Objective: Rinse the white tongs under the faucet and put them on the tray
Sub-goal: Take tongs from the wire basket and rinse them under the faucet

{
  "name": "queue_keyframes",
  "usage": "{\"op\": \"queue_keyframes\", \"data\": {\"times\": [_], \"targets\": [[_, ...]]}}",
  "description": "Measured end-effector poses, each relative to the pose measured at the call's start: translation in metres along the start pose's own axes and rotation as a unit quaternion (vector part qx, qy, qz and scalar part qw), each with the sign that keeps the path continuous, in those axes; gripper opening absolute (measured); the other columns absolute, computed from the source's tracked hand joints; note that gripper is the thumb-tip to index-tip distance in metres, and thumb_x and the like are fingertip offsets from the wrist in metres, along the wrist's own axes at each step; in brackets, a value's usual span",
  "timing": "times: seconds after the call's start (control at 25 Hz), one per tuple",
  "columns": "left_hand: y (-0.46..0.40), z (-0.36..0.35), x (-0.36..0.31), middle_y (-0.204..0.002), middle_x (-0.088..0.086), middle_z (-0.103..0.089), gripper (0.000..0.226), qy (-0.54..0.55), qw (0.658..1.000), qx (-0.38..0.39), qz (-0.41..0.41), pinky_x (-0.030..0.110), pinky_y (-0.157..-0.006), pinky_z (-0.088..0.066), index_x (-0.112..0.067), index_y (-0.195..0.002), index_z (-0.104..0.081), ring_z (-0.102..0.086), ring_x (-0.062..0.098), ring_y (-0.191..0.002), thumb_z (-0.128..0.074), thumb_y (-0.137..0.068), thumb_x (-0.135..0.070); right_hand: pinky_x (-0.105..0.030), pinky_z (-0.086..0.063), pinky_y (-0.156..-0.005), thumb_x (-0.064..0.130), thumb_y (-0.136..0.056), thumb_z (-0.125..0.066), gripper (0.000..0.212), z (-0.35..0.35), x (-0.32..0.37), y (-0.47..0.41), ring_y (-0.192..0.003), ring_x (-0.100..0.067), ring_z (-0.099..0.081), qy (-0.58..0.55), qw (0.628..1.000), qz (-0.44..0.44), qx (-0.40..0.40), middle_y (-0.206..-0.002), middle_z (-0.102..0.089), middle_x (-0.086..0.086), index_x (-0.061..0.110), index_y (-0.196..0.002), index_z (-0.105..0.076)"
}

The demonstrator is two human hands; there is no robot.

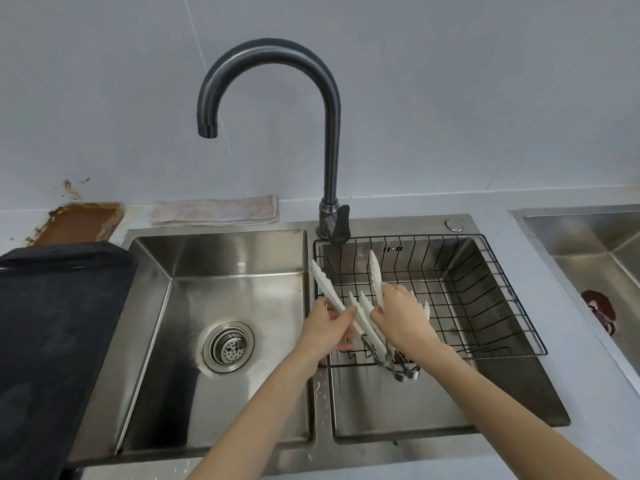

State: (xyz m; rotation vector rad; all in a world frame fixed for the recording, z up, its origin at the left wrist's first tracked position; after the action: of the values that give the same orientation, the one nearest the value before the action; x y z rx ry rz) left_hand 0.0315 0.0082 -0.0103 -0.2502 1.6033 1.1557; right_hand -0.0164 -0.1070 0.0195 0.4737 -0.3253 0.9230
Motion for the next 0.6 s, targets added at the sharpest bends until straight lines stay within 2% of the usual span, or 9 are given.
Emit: {"op": "queue_keyframes", "data": {"times": [0.12, 0.2, 0.28, 0.36, 0.44, 0.6], "targets": [[0.013, 0.018, 0.004, -0.075, 0.002, -0.055, 0.026, 0.044, 0.999, -0.022, 0.002, 0.026, -0.063, -0.057, -0.012, -0.109, -0.037, -0.057, 0.011, -0.061, -0.055, -0.091, -0.019, -0.021, -0.031, -0.054, 0.012, -0.091, -0.041, 0.004, -0.005, 0.022, 0.010, -0.077, -0.020, -0.042, -0.006, 1.000, 0.024, -0.006, -0.095, -0.042, -0.007, 0.008, -0.093, -0.044], [0.019, 0.032, 0.007, -0.076, 0.003, -0.052, 0.033, 0.059, 0.998, -0.036, 0.000, 0.032, -0.069, -0.059, -0.013, -0.120, -0.036, -0.057, 0.012, -0.062, -0.054, -0.092, -0.015, -0.029, -0.042, -0.069, 0.013, -0.092, -0.042, 0.025, -0.013, 0.034, 0.013, -0.085, -0.024, -0.051, -0.026, 0.999, 0.031, -0.004, -0.106, -0.048, -0.011, 0.004, -0.114, -0.049], [0.021, 0.048, 0.013, -0.083, 0.004, -0.051, 0.049, 0.061, 0.997, -0.054, 0.002, 0.037, -0.076, -0.059, -0.007, -0.135, -0.032, -0.058, 0.015, -0.067, -0.053, -0.092, -0.013, -0.035, -0.047, -0.084, 0.015, -0.092, -0.044, 0.038, -0.021, 0.045, 0.015, -0.100, -0.028, -0.056, -0.047, 0.998, 0.040, -0.007, -0.119, -0.049, -0.013, 0.005, -0.129, -0.044], [0.022, 0.062, 0.019, -0.087, 0.005, -0.051, 0.062, 0.067, 0.995, -0.071, 0.005, 0.033, -0.070, -0.060, -0.007, -0.145, -0.024, -0.063, 0.021, -0.075, -0.054, -0.091, -0.013, -0.036, -0.046, -0.090, 0.019, -0.093, -0.045, 0.043, -0.030, 0.053, 0.017, -0.107, -0.027, -0.055, -0.056, 0.997, 0.051, -0.002, -0.123, -0.049, -0.013, 0.007, -0.134, -0.040], [0.022, 0.073, 0.023, -0.089, 0.006, -0.052, 0.065, 0.083, 0.993, -0.084, 0.007, 0.027, -0.061, -0.059, -0.010, -0.147, -0.022, -0.065, 0.027, -0.085, -0.054, -0.091, -0.012, -0.032, -0.044, -0.090, 0.022, -0.093, -0.046, 0.044, -0.036, 0.061, 0.017, -0.109, -0.026, -0.054, -0.059, 0.996, 0.062, 0.006, -0.124, -0.050, -0.011, 0.008, -0.135, -0.041], [0.024, 0.097, 0.022, -0.088, 0.011, -0.054, 0.051, 0.092, 0.991, -0.101, 0.005, 0.020, -0.049, -0.057, -0.010, -0.140, -0.035, -0.064, 0.024, -0.076, -0.053, -0.091, -0.009, -0.026, -0.042, -0.088, 0.025, -0.093, -0.048, 0.044, -0.037, 0.084, 0.011, -0.110, -0.021, -0.058, -0.086, 0.993, 0.082, 0.021, -0.126, -0.054, -0.005, 0.014, -0.135, -0.043]]}}
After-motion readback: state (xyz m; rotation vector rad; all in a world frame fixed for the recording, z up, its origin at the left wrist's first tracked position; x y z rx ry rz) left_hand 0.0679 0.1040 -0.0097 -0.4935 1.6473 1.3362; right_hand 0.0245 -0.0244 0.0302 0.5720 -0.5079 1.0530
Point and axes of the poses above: each hand's wrist, its own y-axis away from the middle knuckle, its own z-axis out of the back of the hand, x = y × z, the point moved 7 cm from there along -y, towards the middle knuckle
